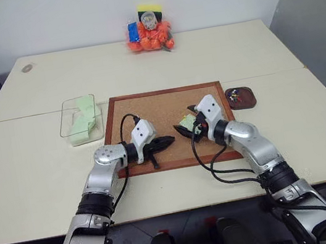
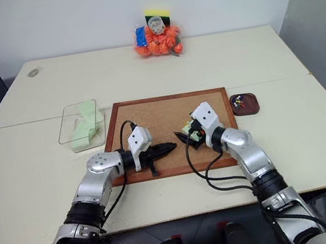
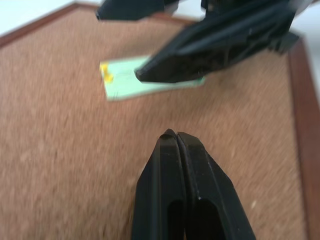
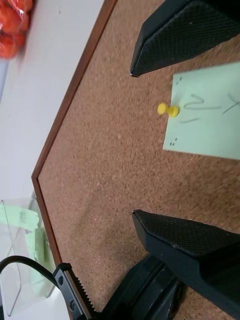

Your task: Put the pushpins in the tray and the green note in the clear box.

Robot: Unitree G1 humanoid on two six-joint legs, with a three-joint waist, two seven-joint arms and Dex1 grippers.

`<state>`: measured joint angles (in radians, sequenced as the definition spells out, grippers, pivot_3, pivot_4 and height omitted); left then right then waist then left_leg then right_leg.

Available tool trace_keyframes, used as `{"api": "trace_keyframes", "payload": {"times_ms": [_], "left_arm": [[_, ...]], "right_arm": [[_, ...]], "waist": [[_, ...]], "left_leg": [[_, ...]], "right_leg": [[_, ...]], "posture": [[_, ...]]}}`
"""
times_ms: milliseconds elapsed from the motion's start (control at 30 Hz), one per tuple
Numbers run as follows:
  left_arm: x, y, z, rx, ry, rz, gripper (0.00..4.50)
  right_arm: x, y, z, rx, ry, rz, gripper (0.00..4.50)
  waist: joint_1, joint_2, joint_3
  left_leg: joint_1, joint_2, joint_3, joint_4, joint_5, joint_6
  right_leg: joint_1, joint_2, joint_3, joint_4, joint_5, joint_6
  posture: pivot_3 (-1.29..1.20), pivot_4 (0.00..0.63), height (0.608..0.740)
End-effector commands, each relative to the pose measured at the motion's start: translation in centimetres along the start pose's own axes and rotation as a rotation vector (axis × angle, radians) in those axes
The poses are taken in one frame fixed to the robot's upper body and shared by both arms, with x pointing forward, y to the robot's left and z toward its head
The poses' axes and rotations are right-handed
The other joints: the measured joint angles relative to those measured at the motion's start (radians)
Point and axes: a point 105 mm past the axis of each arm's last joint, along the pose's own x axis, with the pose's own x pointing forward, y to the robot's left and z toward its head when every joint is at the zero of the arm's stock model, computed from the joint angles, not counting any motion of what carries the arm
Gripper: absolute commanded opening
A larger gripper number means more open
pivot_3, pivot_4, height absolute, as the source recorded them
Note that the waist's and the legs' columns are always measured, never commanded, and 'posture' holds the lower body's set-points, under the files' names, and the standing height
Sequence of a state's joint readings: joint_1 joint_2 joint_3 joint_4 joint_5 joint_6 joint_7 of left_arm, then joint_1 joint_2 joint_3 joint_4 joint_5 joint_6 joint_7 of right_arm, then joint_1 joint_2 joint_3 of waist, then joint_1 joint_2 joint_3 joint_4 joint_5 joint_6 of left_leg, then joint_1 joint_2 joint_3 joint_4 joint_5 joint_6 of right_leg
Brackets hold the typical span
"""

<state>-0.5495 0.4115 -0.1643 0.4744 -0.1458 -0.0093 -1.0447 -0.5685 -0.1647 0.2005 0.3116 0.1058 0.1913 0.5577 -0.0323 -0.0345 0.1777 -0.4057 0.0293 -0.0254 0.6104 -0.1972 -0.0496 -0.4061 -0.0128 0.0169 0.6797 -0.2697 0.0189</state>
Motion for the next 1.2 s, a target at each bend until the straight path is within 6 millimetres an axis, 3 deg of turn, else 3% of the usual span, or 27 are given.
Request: {"api": "trace_keyframes", "payload": {"times_ms": [33, 200, 400, 767, 1000, 1200], "left_arm": [[0.0, -1.1, -1.4, -0.014, 0.038, 0.010, 0.05], [-0.2, -2.2, -1.5, -0.041, 0.024, 0.023, 0.00], [-0.4, -2.8, -1.3, -0.078, 0.005, 0.043, 0.00], [-0.8, -2.3, -1.0, -0.102, 0.011, 0.048, 0.00], [-0.9, -2.4, -2.4, -0.247, 0.103, 0.016, 0.00], [-1.1, -2.3, -2.8, -0.248, 0.147, -0.001, 0.00]], "right_arm": [[0.7, -0.3, 0.9, -0.004, -0.036, -0.004, 4.50], [1.2, -1.1, -0.1, 0.052, -0.009, -0.049, 3.91], [1.6, -2.5, -0.5, 0.142, 0.002, -0.120, 2.58], [2.1, -2.3, -1.4, 0.124, 0.053, -0.095, 0.13], [2.4, -2.3, -1.0, 0.119, 0.049, -0.096, 0.02], [1.7, -2.8, 1.7, 0.140, -0.085, -0.101, 0.02]], "waist": [[-0.001, 0.000, 0.000], [-0.002, 0.000, 0.000], [-0.004, 0.001, -0.001], [-0.010, 0.001, -0.001], [-0.015, 0.001, -0.001], [-0.016, 0.001, -0.001]], "left_leg": [[0.000, 0.000, 0.000, 0.000, 0.000, 0.000], [0.002, 0.000, 0.001, 0.000, 0.000, 0.000], [0.004, 0.000, 0.002, -0.001, 0.000, 0.000], [0.005, 0.001, 0.002, 0.000, 0.000, 0.000], [0.005, 0.001, 0.002, 0.000, 0.000, 0.000], [0.005, 0.000, 0.002, 0.000, 0.000, 0.000]], "right_leg": [[0.000, 0.000, 0.000, 0.000, 0.000, 0.000], [0.001, 0.000, 0.001, 0.000, 0.000, 0.000], [0.002, 0.000, 0.002, 0.001, 0.000, 0.000], [0.003, 0.000, 0.002, 0.001, 0.000, 0.001], [0.003, 0.000, 0.002, 0.001, 0.000, 0.002], [0.003, 0.000, 0.002, 0.001, 0.000, 0.003]], "posture": [[0.00, 0.150, 0.740], [0.00, 0.150, 0.740], [0.00, 0.150, 0.740], [0.00, 0.150, 0.740], [0.00, 0.150, 0.740], [0.00, 0.150, 0.740]]}}
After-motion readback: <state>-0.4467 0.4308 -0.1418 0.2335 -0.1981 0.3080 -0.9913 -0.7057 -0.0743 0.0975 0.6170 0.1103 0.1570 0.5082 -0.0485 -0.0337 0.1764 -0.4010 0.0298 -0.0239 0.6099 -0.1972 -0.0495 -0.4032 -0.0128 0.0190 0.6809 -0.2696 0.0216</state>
